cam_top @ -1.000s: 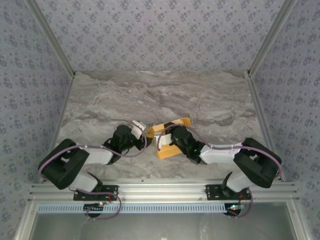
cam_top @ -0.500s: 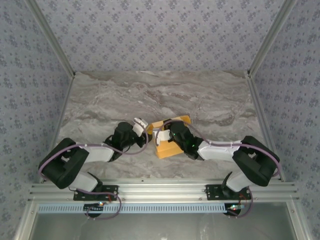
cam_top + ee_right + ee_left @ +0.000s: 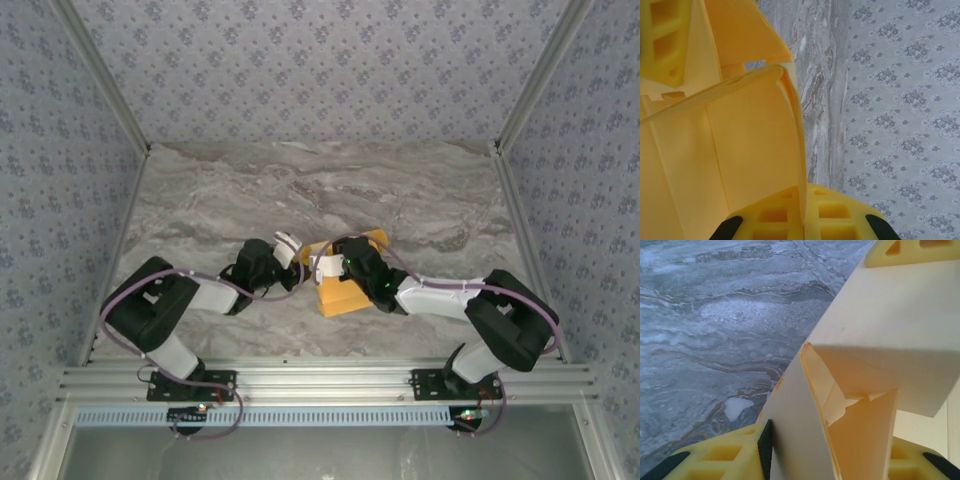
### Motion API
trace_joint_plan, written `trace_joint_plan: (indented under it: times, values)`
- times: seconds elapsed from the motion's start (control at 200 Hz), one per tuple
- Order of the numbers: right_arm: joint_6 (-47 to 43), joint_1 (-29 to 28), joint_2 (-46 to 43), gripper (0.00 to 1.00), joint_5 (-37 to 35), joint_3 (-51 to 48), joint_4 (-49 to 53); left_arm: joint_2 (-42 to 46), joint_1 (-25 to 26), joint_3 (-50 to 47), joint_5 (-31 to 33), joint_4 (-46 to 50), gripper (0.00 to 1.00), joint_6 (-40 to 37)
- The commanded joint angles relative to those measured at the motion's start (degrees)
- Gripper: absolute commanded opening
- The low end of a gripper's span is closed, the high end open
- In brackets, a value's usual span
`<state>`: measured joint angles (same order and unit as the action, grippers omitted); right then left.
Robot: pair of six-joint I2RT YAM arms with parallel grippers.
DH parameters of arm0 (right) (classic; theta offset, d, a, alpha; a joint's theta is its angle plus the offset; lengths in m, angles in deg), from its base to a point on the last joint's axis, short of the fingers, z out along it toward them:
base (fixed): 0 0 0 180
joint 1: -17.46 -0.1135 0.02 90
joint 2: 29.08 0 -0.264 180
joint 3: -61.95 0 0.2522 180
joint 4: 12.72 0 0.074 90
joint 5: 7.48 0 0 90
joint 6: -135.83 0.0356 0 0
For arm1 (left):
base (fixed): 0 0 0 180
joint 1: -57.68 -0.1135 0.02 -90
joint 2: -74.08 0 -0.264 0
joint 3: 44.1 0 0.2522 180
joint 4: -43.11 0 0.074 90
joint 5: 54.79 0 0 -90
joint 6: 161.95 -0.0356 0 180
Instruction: Fold the paper box
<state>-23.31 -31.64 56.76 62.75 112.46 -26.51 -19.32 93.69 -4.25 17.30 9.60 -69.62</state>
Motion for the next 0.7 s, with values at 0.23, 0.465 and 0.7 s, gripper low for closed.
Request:
trace_joint_plan:
  times: [0.23,0.465,0.7]
  values:
    - [7.49,-0.22,-0.23,0.01,3.73,-1.33,-0.44,-5.63,0.19,0.81,-8.2,-15.83,0.4,7.52]
    - [7.37,0.96,-1.37,0.02,4.21,-2.42,0.28,-3.38,0.3,-1.22,-10.67,-13.26,0.51,4.8]
    - [5.0,2.72,-1.58,0.03,3.99,-3.18,-0.94,-0.29,0.3,-4.01,-11.03,-10.56,0.53,2.33]
